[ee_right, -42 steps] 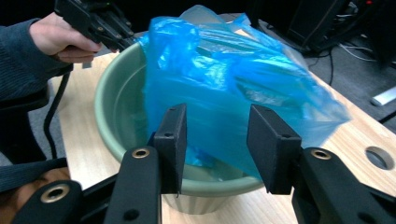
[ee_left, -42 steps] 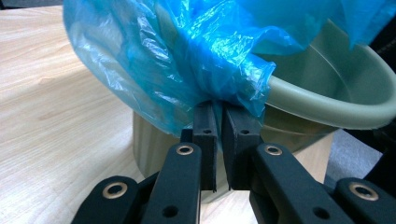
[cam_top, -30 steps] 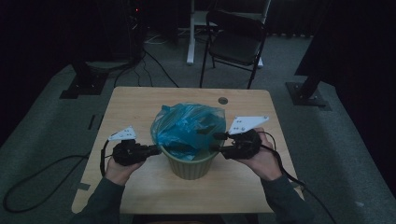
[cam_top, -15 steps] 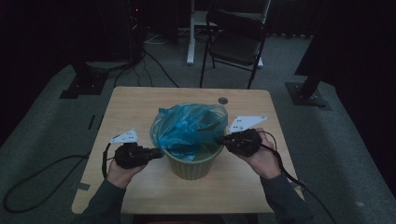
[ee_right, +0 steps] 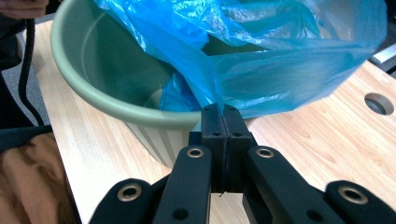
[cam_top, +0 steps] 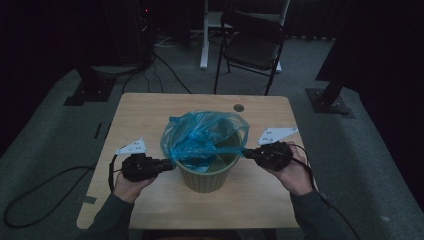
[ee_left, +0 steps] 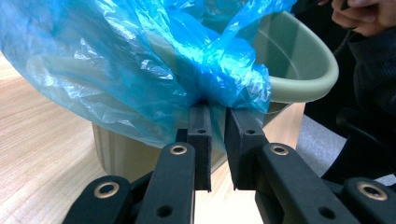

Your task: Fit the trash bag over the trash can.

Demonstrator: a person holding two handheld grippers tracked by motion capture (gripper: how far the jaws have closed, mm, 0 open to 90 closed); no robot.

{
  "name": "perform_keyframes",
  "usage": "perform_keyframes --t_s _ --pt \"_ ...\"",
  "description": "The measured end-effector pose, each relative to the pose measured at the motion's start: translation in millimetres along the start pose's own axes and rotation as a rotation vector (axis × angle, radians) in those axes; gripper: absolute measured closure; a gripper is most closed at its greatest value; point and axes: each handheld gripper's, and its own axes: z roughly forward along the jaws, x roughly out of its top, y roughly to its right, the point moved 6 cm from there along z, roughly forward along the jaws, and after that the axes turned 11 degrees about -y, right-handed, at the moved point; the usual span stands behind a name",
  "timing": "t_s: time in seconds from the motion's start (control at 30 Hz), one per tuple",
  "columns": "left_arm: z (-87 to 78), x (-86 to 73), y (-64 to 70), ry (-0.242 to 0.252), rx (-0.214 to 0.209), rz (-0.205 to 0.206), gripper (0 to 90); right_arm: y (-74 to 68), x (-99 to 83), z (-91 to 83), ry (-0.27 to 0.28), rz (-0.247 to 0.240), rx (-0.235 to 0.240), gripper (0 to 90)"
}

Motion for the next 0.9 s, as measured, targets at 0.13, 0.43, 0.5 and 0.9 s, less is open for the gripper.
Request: perform_keyframes --t_s 0.13,0.43,0.5,0.9 --pt "-3.5 -0.1 0.3 0.011 -0.005 -0.003 78.9 2.9 -6.1 1.3 -0.016 0.009 0.002 90.0" --pt "-14.0 -0.3 -0.5 0.040 -0.024 -0.007 74.9 8.5 -20.2 8.7 -0.058 0.034 0.014 90.0" --pt "-14.7 -0.2 -1.1 0.041 -0.029 -0.009 74.7 10.7 -22.3 9.7 -0.062 0.039 0.015 90.0" --pt "-18.0 -3.0 -0.4 0.070 -0.077 -0.015 71.0 9.3 -39.1 22.7 -0.113 0.049 0.046 90.0"
